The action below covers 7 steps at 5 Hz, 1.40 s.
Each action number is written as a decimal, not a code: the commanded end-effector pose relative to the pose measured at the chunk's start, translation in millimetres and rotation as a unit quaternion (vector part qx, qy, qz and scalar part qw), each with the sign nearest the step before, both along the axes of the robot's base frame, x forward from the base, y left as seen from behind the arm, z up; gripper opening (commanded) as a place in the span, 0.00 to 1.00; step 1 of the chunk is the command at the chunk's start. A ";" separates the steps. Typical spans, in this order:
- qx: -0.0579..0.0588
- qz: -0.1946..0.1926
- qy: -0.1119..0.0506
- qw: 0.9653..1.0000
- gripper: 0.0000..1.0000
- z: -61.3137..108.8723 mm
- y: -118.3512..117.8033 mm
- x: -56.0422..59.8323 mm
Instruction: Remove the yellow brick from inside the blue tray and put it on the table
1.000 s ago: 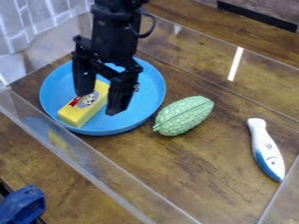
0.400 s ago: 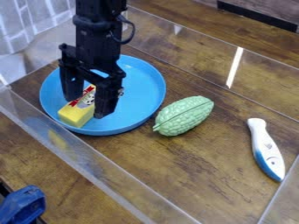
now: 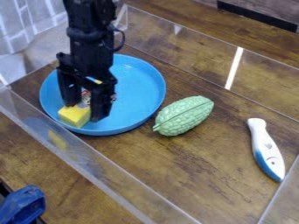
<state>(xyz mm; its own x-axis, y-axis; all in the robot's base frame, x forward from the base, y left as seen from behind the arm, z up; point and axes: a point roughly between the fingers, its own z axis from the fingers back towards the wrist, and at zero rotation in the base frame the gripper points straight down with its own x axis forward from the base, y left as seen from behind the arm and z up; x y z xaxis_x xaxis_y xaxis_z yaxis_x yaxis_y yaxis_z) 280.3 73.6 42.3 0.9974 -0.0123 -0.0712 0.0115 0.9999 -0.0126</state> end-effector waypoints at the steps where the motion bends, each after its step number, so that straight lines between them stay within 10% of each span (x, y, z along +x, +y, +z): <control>1: 0.002 -0.005 -0.027 1.000 1.00 -2.0 14.8 8.7; 3: 0.000 -0.008 -0.040 0.999 1.00 -18.8 27.9 18.1; 6: -0.008 0.004 -0.016 1.000 1.00 -40.1 31.5 9.2; 7: -0.010 0.002 -0.019 1.000 0.00 -44.8 32.9 10.4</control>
